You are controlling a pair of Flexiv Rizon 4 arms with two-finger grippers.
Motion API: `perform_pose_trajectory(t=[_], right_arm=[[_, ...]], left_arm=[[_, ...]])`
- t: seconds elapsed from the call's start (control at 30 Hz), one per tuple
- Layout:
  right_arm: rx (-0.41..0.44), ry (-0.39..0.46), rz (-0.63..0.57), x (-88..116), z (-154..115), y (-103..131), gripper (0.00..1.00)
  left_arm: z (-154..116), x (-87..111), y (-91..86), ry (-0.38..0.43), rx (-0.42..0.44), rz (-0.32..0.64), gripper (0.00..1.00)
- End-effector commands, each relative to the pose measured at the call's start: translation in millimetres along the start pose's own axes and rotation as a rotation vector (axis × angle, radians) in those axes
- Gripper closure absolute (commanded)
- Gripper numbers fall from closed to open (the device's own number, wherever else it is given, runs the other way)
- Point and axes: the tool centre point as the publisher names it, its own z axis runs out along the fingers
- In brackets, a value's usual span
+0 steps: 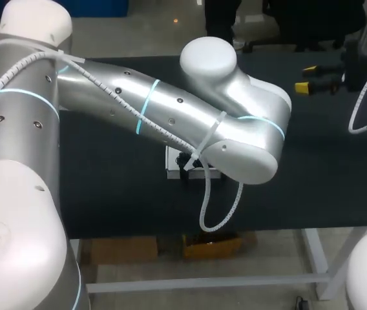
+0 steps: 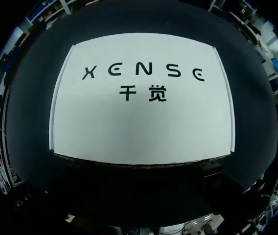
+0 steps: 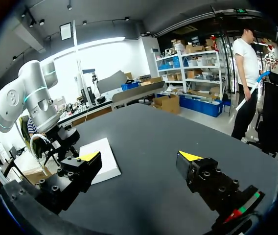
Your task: Assemble the packaging by folding the flat box into shape, placing the metal phone stand inside, and closing the box properly
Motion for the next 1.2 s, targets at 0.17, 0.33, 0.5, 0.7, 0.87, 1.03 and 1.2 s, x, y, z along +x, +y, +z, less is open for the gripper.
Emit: perform_pose_trajectory(t=[0.17,0.33,0.5,0.7,0.87,1.03,1.2], right_arm=[[-0.005,0.004,-0.001,-1.0,-0.7,-0.9,0.00],[-0.005,0.004,-0.001,-1.0,-0.7,-0.9,0.00],[-0.005,0.004,-0.001,-1.0,-0.7,-0.9,0.00],[-0.005,0.004,-0.001,-1.0,-0.7,-0.9,0.00],[-0.005,0.004,-0.001,-1.0,-0.7,-0.9,0.00],[-0.005,0.004,-0.001,-1.0,-0.7,-0.9,0.00],[-0.005,0.004,-0.001,-1.0,-0.7,-0.9,0.00]], left_arm=[[5.1,-2.9,-25.0,-0.002,-0.035,0.011,0.00],[5.1,-7.7,-37.8,-0.002,-0.033,0.020,0.00],[6.8,-14.0,-51.0,0.007,-0.031,0.033,0.00],[8.5,-21.7,-65.3,0.020,-0.033,0.039,0.00],[9.8,-23.9,-75.9,0.019,-0.037,0.037,0.00],[8.7,-25.4,-88.0,0.023,-0.037,0.035,0.00],[7.8,-25.1,-96.3,0.029,-0.036,0.033,0.00]])
